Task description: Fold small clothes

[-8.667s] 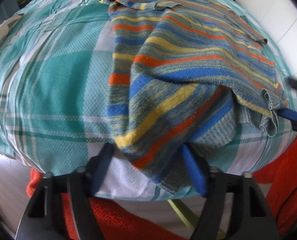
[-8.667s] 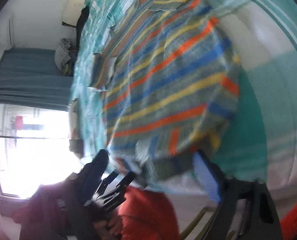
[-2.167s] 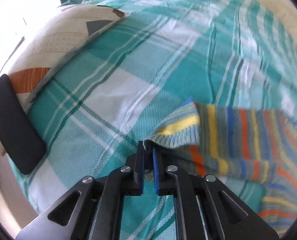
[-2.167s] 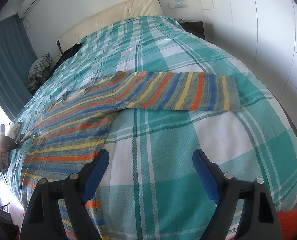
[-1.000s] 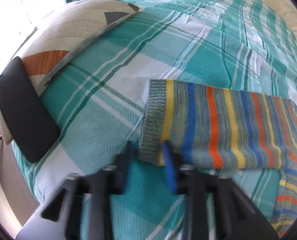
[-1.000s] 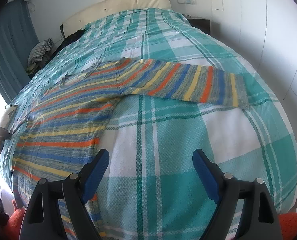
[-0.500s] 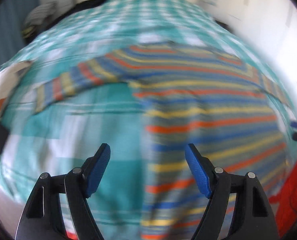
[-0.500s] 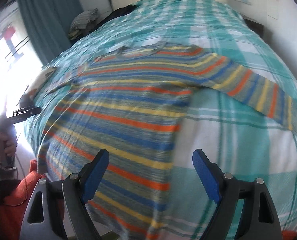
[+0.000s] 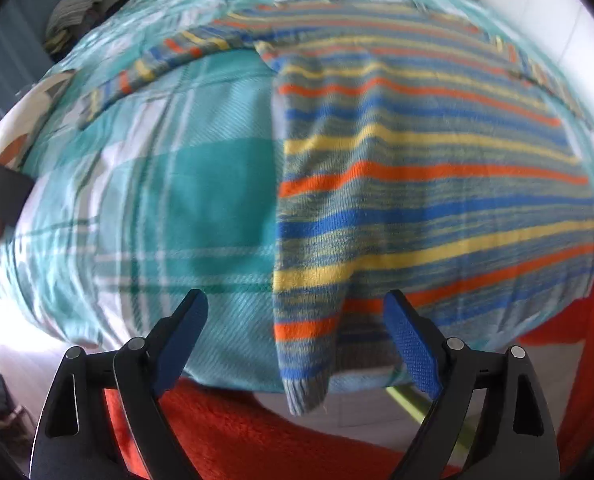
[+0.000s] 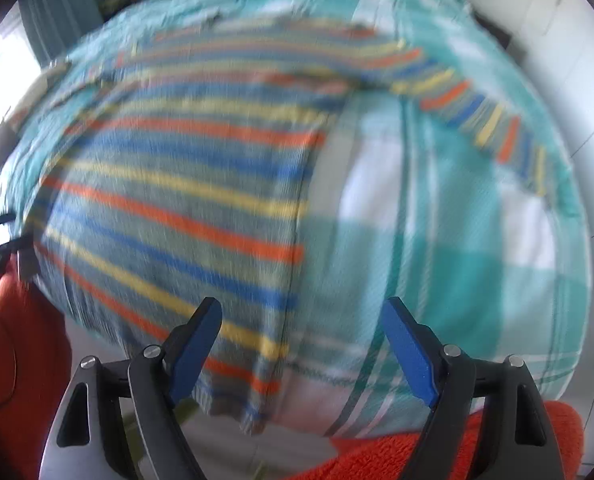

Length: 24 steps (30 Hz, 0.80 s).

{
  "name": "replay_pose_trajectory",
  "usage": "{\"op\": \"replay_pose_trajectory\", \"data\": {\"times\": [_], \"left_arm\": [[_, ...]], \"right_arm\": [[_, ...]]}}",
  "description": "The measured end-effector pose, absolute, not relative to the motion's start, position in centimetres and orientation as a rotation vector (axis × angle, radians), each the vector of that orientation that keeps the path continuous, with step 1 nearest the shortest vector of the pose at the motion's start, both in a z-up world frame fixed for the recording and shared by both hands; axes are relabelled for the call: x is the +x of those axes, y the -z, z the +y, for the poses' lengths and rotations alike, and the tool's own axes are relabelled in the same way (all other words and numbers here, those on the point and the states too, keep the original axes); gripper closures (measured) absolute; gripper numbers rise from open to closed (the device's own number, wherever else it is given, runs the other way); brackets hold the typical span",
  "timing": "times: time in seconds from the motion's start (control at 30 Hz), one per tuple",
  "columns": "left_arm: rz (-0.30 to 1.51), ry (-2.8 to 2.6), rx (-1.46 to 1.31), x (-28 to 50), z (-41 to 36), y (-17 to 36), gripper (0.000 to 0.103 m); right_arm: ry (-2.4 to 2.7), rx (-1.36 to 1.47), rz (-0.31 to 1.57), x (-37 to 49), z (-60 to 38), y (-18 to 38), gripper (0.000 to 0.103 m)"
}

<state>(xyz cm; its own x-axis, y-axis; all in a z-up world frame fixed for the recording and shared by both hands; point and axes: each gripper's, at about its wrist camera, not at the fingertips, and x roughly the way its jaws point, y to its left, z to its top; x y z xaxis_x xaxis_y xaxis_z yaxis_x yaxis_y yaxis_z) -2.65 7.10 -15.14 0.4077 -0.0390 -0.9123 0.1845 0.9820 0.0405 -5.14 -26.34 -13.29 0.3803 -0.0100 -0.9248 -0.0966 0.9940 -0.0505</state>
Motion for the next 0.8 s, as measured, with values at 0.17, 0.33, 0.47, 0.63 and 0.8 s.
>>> {"op": "replay_pose_trajectory", "data": {"times": [0.17, 0.33, 0.47, 0.63, 0.8], "left_arm": [[1.050, 0.139, 0.116, -2.9, 6.5, 10.2, 0.009], [0.970, 0.156, 0.102, -0.4, 5.9, 7.0, 0.006], [1.016, 0.167, 0.035, 1.2, 5.7, 7.6, 0.006], [1.075, 0.158, 0.034, 0.4, 5.0, 9.9, 0.006], [1.091, 0.123, -0.027, -0.2, 6.1, 11.7, 0.006]], "right_arm": [[-0.015, -0.043, 1.069, -5.4, -25.5, 11.3, 0.021], [0.090, -0.117, 1.058, -5.8, -26.2, 11.3, 0.021], [0.165, -0.108, 1.034, -5.9, -27.4, 10.6, 0.021], [0.239, -0.131, 1.024, -6.1, -28.0, 10.6, 0.020], [0.289, -0.153, 1.027, -6.0, -28.2, 11.3, 0.020]]}}
